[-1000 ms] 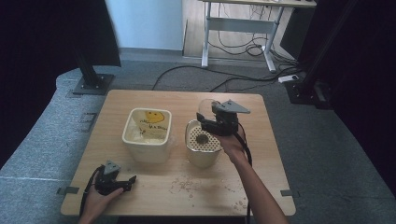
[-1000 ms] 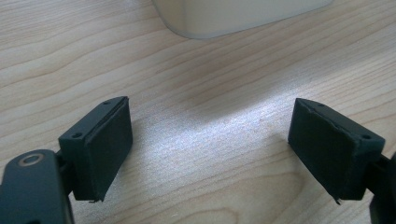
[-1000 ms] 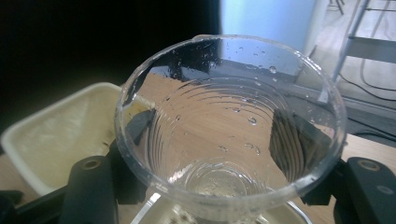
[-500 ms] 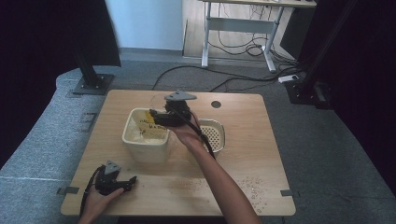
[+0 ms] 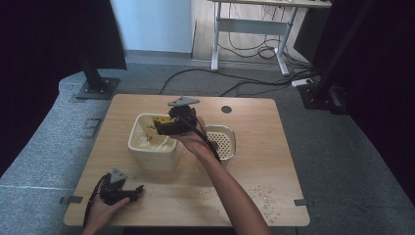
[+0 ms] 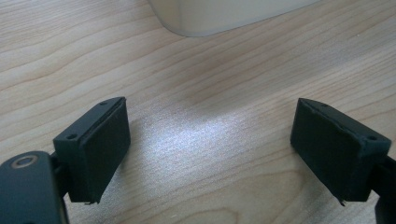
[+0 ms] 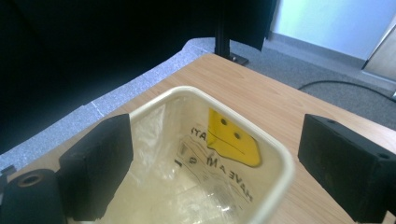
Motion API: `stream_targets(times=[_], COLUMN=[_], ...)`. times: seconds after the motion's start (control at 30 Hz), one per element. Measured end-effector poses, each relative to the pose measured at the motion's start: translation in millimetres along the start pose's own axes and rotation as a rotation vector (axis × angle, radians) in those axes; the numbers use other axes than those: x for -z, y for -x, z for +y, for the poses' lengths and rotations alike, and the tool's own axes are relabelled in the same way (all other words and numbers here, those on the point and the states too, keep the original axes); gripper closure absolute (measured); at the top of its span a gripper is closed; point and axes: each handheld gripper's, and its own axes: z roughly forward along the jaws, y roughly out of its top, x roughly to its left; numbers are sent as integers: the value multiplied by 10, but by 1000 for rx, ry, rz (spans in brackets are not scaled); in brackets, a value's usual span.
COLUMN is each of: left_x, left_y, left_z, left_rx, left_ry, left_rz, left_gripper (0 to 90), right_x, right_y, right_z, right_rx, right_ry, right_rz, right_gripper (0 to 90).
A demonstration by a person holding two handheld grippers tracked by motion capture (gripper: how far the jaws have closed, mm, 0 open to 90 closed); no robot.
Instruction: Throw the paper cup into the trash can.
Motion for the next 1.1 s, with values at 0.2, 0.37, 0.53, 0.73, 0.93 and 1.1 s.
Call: stream_targets(times=[0.2,0.37,0.53,0.73,0.93,1.1], left_x=[-1,-2,-1,-2,-1,-3], left_y=[1,1,0,0,0,2], left_z=[-1,-1,-1,-1,0,0], left_rx=[0,1,0,0,1,1], left_ry=[1,2,1,2,1,2], left_rz=[1,1,1,0,0,1], left_gripper=[119,119,119,119,119,118], right_x=[439,823,1151,1485,1773,1882], right_y=[200,399,559,735,816,880], right_z=[-191,-444,-761,-1225,-1656,-2085], right_rx=[-5,-1,14,-11,-65,-109], right_ry=[73,116,134,148,193,169], right_rz=[-22,-100,-116,-146,-180,-169], right_gripper=[136,143,169,186,197,195])
